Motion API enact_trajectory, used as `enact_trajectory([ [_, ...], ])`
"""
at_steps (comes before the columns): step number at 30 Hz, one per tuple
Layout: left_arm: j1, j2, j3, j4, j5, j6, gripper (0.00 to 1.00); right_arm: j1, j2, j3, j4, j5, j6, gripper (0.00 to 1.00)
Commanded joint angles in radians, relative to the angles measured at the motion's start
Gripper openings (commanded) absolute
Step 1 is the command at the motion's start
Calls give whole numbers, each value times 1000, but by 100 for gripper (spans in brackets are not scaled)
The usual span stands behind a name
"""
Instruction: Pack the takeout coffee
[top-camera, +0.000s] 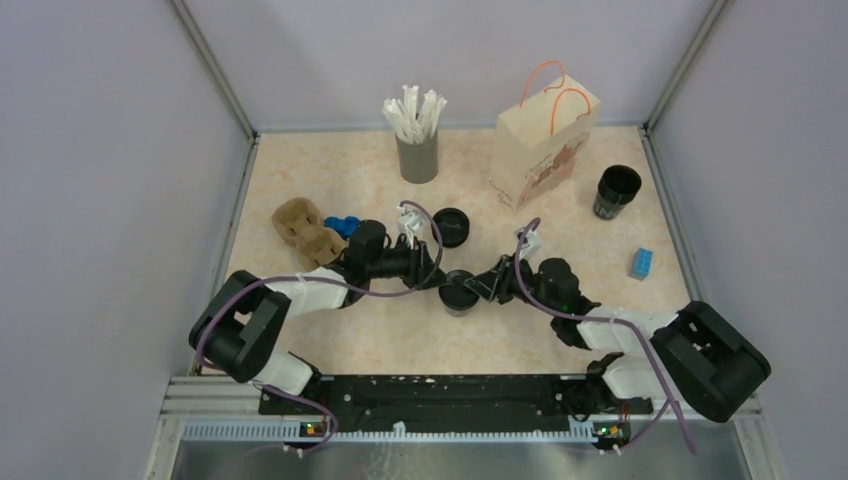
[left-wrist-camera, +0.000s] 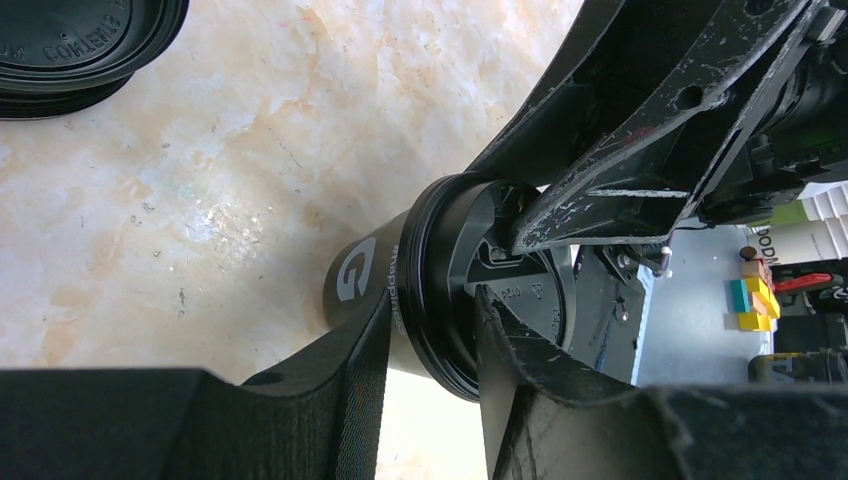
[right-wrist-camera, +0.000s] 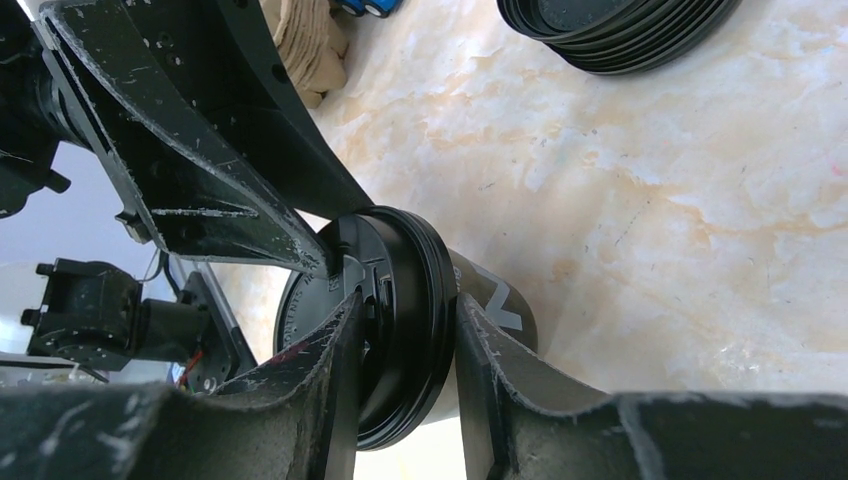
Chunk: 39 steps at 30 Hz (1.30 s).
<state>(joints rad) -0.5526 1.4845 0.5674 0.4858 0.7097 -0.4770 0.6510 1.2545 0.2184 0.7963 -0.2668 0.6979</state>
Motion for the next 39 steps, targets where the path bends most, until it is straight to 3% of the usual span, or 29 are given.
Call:
enact_trajectory([
  [1,-1,66,-24,-163,-110,61,40,1,-19,-1,-277,-12,-81,34],
  [11,-2,6,-24,-99,3,-44,47,1,-234,239,-693,94,-187,56],
  [19,-2,-39,52,-105,52,-89,59,1,-221,411,-924,128,-308,68],
  [31,-2,-166,214,-344,-71,12,80,19,-197,447,-981,114,-312,58],
  [34,-2,-241,230,-444,-152,49,98,44,-193,452,-989,144,-304,55],
  [39,0,-410,231,-593,-252,106,99,87,-182,452,-994,197,-268,52],
])
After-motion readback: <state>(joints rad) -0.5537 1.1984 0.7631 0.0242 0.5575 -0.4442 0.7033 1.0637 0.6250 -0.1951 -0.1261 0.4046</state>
